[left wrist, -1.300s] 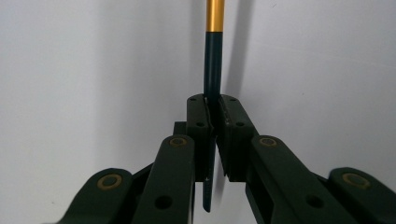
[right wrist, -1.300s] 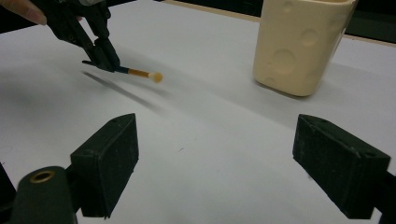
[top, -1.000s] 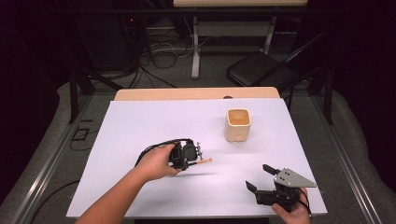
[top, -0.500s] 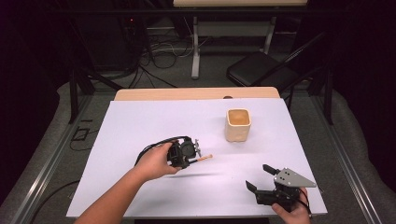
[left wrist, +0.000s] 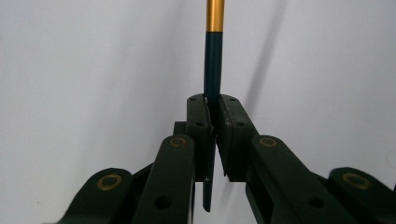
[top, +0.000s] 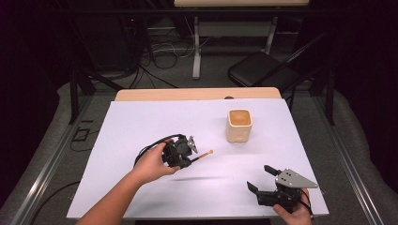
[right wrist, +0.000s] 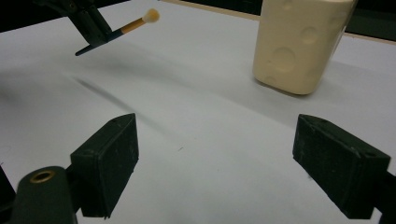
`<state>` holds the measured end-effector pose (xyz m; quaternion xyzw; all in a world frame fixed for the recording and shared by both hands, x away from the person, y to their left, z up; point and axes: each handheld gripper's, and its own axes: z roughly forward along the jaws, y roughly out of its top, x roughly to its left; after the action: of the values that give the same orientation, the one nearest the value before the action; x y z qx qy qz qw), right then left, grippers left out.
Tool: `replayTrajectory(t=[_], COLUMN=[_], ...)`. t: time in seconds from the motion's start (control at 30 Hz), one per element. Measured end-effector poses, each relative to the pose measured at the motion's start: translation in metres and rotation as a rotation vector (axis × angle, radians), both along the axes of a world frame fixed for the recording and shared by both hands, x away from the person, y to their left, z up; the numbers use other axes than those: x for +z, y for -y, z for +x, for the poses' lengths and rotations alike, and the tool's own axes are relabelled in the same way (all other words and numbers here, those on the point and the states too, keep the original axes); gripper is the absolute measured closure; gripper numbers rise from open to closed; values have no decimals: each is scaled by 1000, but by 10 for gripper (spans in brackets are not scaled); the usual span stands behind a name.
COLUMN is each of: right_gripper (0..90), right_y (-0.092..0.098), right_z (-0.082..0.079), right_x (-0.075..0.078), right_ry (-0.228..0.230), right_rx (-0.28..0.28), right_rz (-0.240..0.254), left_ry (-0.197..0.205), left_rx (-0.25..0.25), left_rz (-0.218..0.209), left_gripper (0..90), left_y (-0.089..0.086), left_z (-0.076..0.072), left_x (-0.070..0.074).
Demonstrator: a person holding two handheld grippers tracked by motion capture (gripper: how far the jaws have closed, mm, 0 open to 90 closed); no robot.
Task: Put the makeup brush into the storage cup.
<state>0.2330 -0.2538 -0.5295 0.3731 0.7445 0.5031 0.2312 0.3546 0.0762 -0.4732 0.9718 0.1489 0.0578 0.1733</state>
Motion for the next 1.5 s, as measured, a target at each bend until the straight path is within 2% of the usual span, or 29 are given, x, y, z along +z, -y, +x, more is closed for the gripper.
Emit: replayTrajectory(t=[0.03, 0.23, 0.67, 0.97, 1.33, 1.5], right_gripper=[140, 140, 140, 140, 140, 140], right_y=[0, 0, 0, 0, 0, 2], right_z=[0, 0, 0, 0, 0, 0], right_x=[0, 0, 0, 0, 0, 0], right_ry=[1, 3, 6, 6, 5, 8], right_rx=[0, 0, -1, -1, -5, -6], right_rz=[1, 0, 1, -1, -2, -2], left_ry=[0, -4, -14, -2, 4, 13], left_rx=[0, 12, 42, 56, 68, 82], left_rz=[0, -61, -128, -185, -221, -270], left_gripper=[834, 835, 835, 834, 834, 834], left_y=[0, -3, -9, -13, -16, -18], left_z=[0, -5, -7, -11, -13, -17], left_x=[0, 0, -3, -1, -3, -2])
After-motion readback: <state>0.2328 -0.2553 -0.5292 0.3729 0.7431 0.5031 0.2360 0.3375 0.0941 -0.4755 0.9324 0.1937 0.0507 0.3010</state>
